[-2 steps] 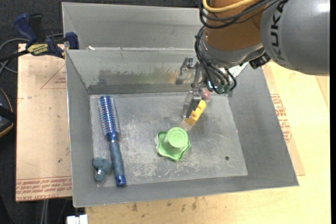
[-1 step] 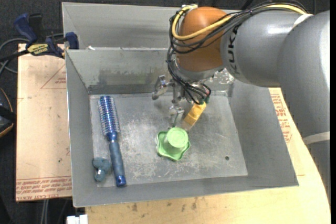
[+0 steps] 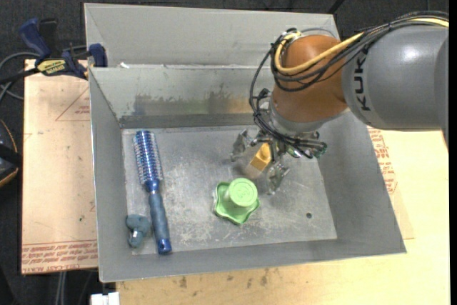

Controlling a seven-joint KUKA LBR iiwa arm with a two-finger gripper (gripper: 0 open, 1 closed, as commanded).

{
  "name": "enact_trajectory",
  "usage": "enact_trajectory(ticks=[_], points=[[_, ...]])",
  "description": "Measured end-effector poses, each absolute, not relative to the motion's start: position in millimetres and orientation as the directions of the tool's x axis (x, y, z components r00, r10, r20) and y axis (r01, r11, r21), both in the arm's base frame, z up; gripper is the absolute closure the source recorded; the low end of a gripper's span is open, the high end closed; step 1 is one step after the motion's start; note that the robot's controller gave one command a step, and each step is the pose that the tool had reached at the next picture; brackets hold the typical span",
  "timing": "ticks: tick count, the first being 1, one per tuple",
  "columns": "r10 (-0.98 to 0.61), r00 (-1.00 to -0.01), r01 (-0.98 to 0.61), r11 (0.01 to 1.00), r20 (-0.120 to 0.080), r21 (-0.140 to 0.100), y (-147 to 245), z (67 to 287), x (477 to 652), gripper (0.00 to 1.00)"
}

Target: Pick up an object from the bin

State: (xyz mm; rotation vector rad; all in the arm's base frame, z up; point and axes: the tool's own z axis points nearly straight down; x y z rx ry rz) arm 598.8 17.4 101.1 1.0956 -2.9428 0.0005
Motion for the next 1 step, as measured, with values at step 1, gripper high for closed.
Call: enact_trajectory(ticks=[1], points=[[-0.665, -0.746, -0.665, 0.746, -0.009, -0.003, -24.2, 77.9, 635.8, 0.0]])
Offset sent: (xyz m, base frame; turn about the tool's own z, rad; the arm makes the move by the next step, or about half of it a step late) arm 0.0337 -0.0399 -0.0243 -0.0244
